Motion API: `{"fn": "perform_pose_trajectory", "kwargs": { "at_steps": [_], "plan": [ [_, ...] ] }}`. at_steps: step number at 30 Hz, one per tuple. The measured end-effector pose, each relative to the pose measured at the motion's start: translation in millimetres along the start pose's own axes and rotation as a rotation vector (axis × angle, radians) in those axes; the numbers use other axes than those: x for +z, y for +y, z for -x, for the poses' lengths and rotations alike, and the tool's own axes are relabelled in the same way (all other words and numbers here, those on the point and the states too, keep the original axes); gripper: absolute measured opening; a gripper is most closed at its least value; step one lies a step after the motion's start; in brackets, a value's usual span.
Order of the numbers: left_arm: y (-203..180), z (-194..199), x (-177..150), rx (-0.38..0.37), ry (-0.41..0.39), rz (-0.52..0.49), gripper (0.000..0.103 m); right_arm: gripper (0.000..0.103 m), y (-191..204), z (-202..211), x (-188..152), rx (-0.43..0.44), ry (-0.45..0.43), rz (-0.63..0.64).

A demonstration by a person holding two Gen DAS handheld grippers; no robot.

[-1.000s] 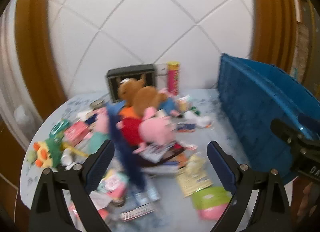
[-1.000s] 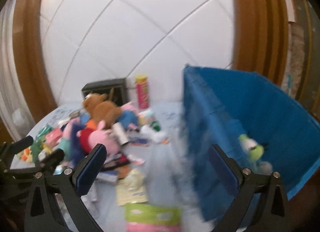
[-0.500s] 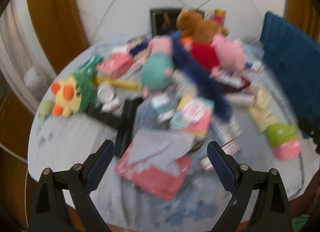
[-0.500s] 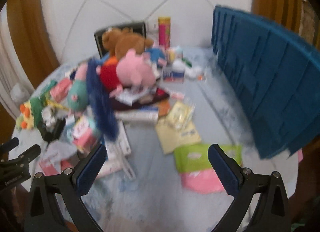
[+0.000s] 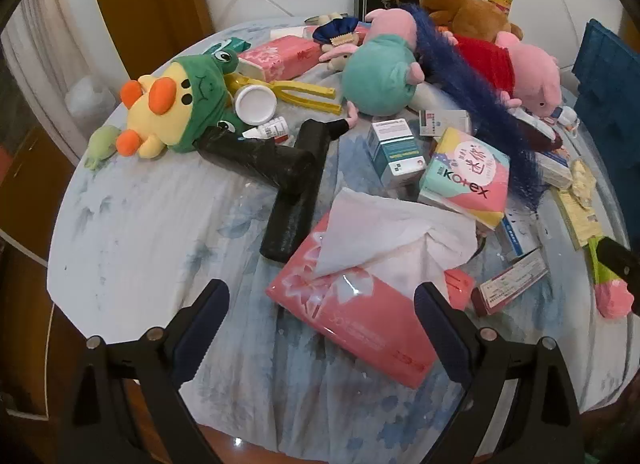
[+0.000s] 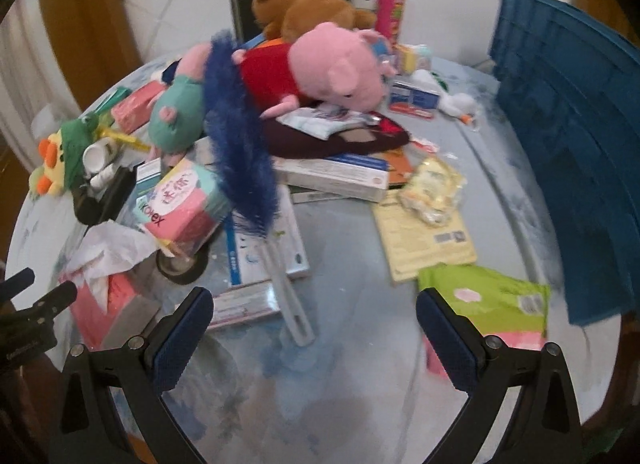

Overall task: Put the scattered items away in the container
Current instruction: 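Move the left gripper to the pink tissue pack while the right gripper approaches a white medicine box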

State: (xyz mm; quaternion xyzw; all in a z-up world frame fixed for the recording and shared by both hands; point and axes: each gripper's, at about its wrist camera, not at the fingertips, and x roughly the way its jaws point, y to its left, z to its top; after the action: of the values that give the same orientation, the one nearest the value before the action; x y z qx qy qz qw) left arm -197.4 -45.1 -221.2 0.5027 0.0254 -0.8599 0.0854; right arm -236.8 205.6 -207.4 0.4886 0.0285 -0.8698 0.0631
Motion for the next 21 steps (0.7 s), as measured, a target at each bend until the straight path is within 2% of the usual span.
{"fn": "perform_pose_trajectory", "kwargs": {
  "at_steps": [5, 10, 13, 14, 18, 21],
  "plan": [
    [-5.8, -2.4, -6.5, -0.044, 0.009, 0.028, 0.095, 0.103, 9.7, -10.6, 9.2, 0.018, -0.006, 0.027],
    [-20.1, -21.5, -17.2, -0.083, 0.055, -0.028, 0.095, 0.103, 20.9, -19.6, 14.5, 0.017, 0.011, 0.027],
    [-12.9, -29.5, -15.3, -0.115, 0.064, -0.036, 0.096, 0.103, 33.1, -22.3, 13.1, 0.02, 0.02, 0.032],
    [-9.0, -30.6, -12.9, -0.115, 0.062, -0.044, 0.096, 0.103, 36.6, -23.2, 12.6, 0.02, 0.023, 0.027],
    [18.5, -33.8, 2.9, -0.031, 0.038, -0.115, 0.096, 0.103, 52.4, -26.4, 11.3, 0.019, 0.036, -0.013],
    [50.7, -39.8, 14.7, -0.014, 0.047, -0.108, 0.096, 0.103, 68.0, -28.6, 10.1, 0.019, 0.05, -0.038]
  ]
}}
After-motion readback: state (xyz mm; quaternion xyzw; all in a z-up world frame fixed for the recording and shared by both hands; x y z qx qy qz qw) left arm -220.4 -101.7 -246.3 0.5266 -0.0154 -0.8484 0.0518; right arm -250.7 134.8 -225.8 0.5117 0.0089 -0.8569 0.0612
